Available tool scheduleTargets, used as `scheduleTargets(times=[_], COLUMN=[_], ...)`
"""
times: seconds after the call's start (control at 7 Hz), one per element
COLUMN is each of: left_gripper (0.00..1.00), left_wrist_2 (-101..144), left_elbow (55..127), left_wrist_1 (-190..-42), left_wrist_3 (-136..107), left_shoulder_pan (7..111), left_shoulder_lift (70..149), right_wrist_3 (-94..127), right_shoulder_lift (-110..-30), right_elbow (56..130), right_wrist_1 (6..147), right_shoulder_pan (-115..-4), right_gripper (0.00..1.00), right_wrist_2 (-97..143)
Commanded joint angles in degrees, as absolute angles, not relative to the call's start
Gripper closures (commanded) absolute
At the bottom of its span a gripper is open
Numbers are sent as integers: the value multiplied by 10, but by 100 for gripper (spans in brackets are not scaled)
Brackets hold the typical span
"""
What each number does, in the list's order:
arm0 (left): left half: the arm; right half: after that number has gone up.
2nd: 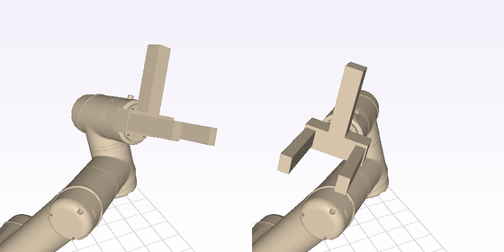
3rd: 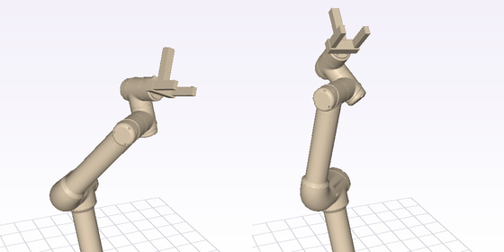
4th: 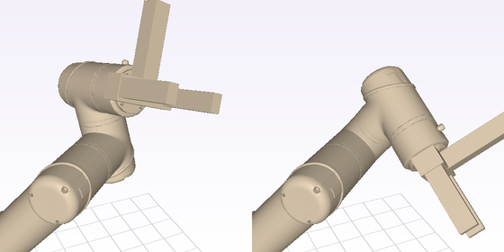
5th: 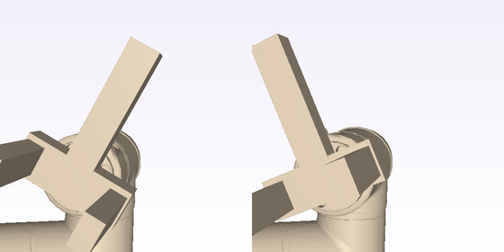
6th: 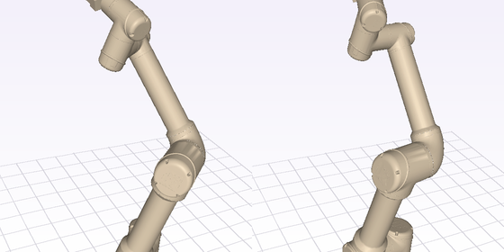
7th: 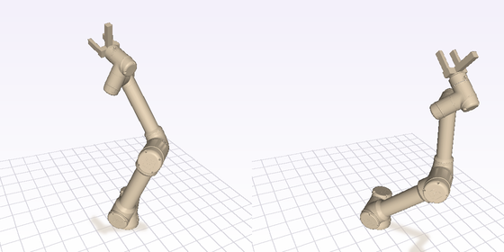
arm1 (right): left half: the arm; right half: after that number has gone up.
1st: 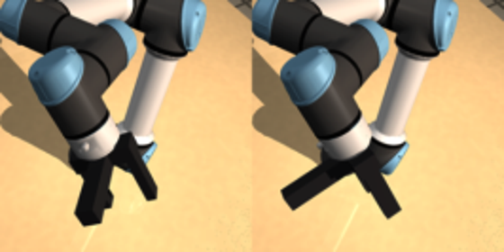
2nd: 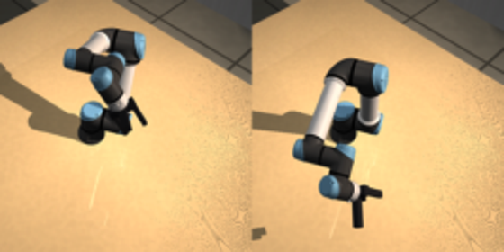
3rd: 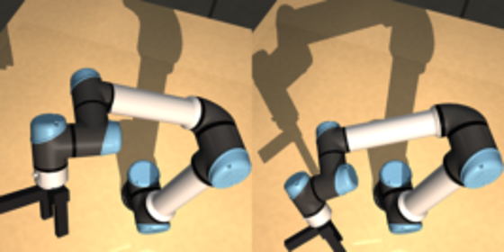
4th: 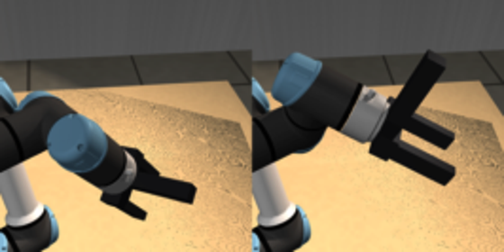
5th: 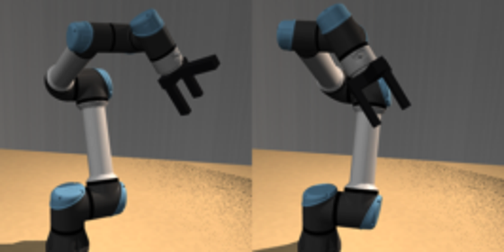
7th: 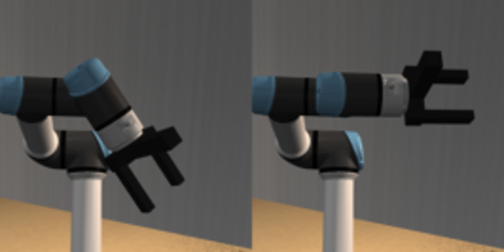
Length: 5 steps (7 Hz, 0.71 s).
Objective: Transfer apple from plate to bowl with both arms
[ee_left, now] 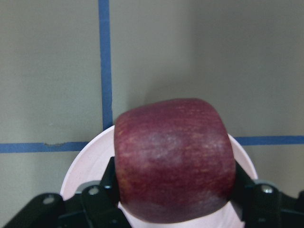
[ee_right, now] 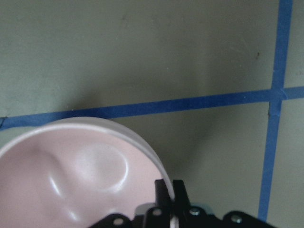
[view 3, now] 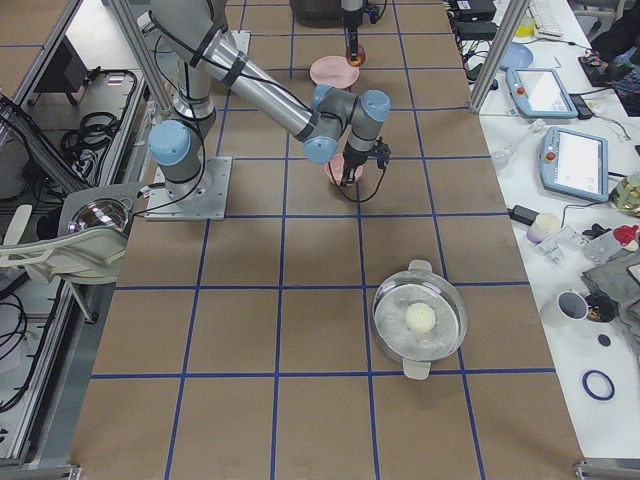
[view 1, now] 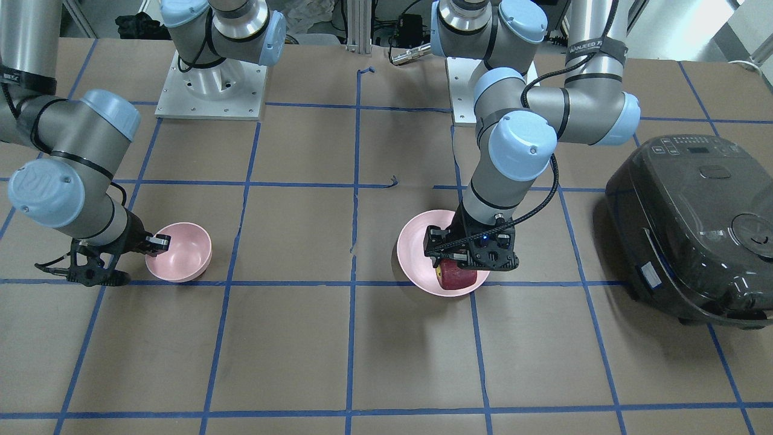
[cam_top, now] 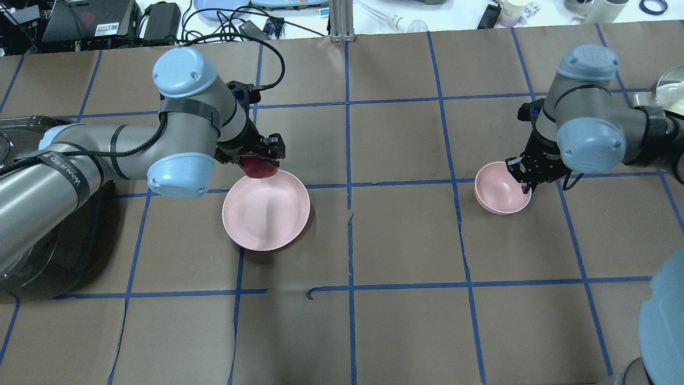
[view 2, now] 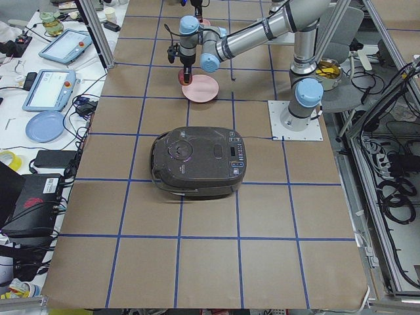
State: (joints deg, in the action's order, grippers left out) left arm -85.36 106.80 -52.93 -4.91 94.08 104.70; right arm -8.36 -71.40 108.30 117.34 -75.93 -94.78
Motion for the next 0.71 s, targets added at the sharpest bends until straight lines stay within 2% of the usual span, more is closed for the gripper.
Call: scheduleTargets(times=[0.0,0.57], left_gripper=[84,85], left_wrist_2=[-847,-835], left_elbow=[1040,1009], left_wrist_1=[-619,-660], left_wrist_3=[-54,-112], left_shoulder_pan=[945,994], left_shoulder_lift=[1007,998], right_wrist_3=[-67,119], right_shoulder_lift=[-710,-713], right_elbow=[1043,1046], right_wrist_1=[1164,1161], right_shoulder_pan=[-773,-935], right_gripper=[100,100], right_wrist_2=[-857,-845])
